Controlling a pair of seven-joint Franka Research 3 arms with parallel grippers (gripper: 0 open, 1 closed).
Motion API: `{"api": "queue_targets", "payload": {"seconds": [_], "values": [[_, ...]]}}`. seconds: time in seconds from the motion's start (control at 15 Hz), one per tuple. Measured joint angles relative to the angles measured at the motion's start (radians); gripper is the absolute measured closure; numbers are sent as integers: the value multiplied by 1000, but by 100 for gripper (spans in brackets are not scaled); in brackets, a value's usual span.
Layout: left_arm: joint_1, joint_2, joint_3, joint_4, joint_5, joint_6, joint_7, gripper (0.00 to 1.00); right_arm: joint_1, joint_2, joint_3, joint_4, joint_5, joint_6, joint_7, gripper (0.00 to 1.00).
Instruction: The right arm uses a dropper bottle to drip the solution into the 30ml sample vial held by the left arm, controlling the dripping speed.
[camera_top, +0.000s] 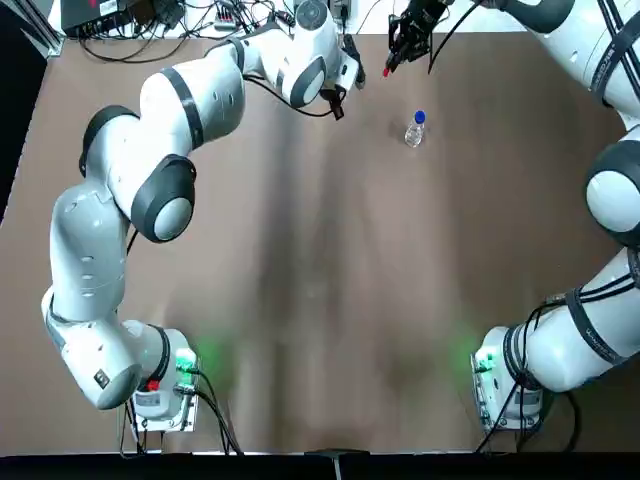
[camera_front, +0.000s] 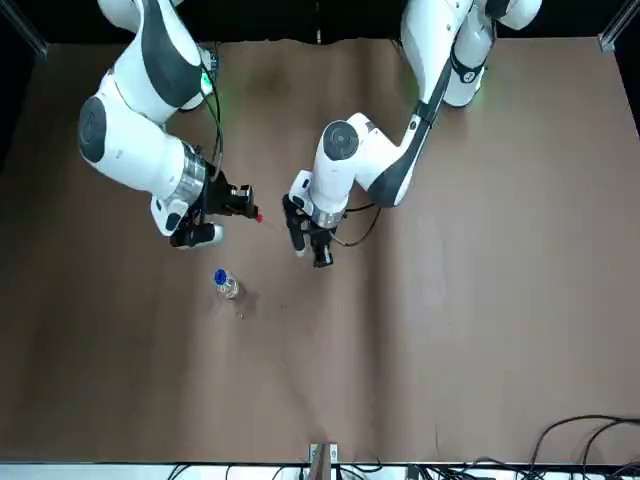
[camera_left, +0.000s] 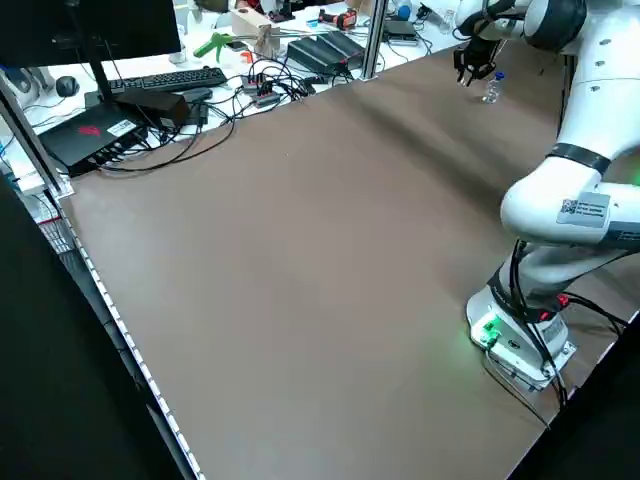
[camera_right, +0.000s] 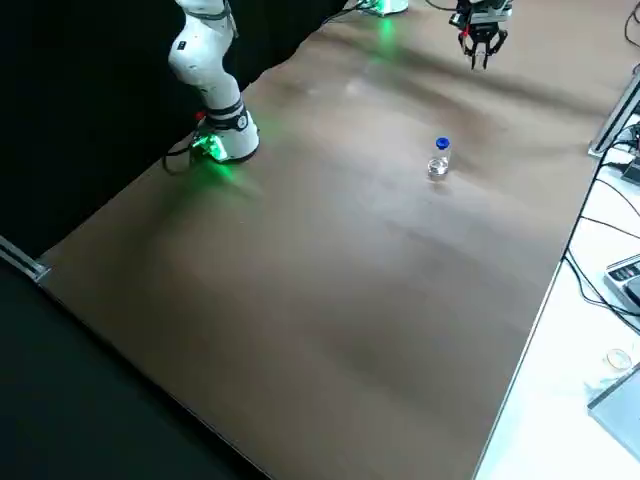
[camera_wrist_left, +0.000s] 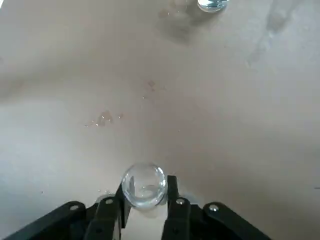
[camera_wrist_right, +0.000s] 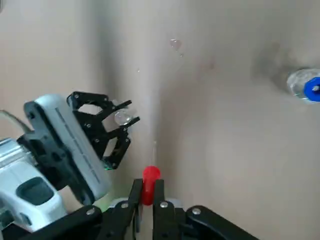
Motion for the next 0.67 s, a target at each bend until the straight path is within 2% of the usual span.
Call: {"api": "queue_targets", "payload": {"seconds": [0.2,0.67], "values": [[0,0,0,0,0,0,0,68,16,0,0,1,36,2,0,88],[0,0,0,0,0,0,0,68,21,2,0,6,49,49,0,88]]}}
